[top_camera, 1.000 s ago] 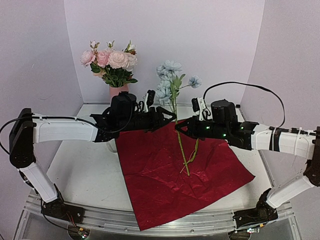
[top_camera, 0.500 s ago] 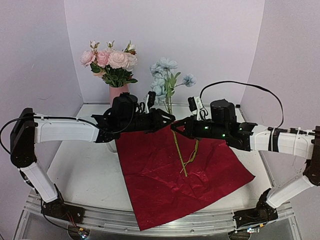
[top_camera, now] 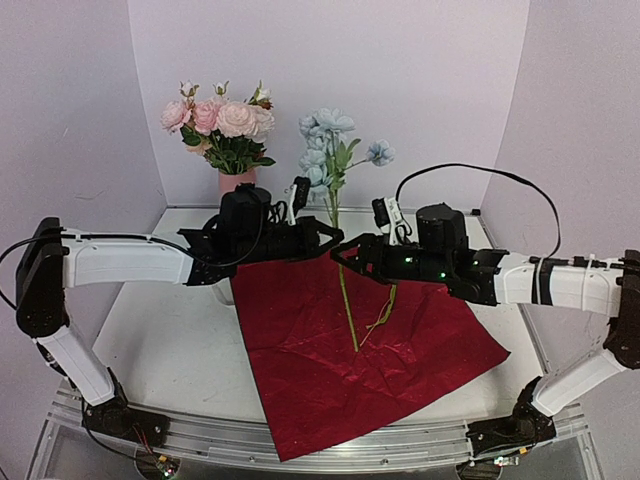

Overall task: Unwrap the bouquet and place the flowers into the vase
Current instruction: Insert the fake flower into the vase.

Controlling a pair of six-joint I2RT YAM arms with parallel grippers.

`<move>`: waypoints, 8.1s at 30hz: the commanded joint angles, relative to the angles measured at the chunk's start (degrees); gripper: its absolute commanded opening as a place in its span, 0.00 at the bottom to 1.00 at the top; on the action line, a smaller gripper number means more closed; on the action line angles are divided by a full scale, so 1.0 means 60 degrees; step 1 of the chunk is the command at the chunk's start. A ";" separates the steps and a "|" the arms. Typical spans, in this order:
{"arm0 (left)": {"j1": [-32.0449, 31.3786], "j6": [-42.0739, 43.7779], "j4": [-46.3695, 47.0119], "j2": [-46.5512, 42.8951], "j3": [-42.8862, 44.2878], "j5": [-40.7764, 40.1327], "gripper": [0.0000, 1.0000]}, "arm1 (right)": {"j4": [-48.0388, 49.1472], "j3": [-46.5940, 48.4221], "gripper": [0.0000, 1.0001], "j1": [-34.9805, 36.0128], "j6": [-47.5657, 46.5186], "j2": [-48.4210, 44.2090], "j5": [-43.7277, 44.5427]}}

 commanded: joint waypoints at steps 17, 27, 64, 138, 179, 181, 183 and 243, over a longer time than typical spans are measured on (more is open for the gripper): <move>0.0137 0.9187 -0.0017 -0.5351 -0.1468 -0.5187 0.00 | 0.0337 -0.0865 0.74 0.0053 -0.0592 -0.1651 0.1442; 0.2176 1.0165 0.2192 -0.5753 -0.1607 -0.2549 0.00 | 0.0330 -0.0716 0.74 0.0058 -0.0457 -0.1387 0.1351; 0.5200 0.8836 0.7907 -0.2014 -0.1272 -0.0928 0.00 | -0.0231 -0.1003 0.74 0.0052 -0.0423 -0.2459 0.1831; 0.5875 0.6167 0.7427 -0.0869 -0.1336 -0.2350 0.00 | -0.0331 -0.0887 0.75 0.0049 -0.0520 -0.2269 0.1778; 0.5852 0.5486 0.6438 0.0472 -0.1817 -0.0627 0.00 | -0.0299 -0.1025 0.75 0.0049 -0.0538 -0.2126 0.1896; 0.5859 0.5497 0.6368 0.0346 -0.1829 -0.0619 0.00 | -0.0302 -0.1024 0.75 0.0047 -0.0539 -0.2126 0.1892; 0.5860 0.5527 0.6281 0.0234 -0.1778 -0.0644 0.00 | -0.0299 -0.1024 0.75 0.0053 -0.0553 -0.2126 0.1895; 0.4992 0.6114 0.4451 0.0744 -0.1010 -0.2587 0.02 | -0.0254 -0.1145 0.75 0.0056 -0.0499 -0.2287 0.1834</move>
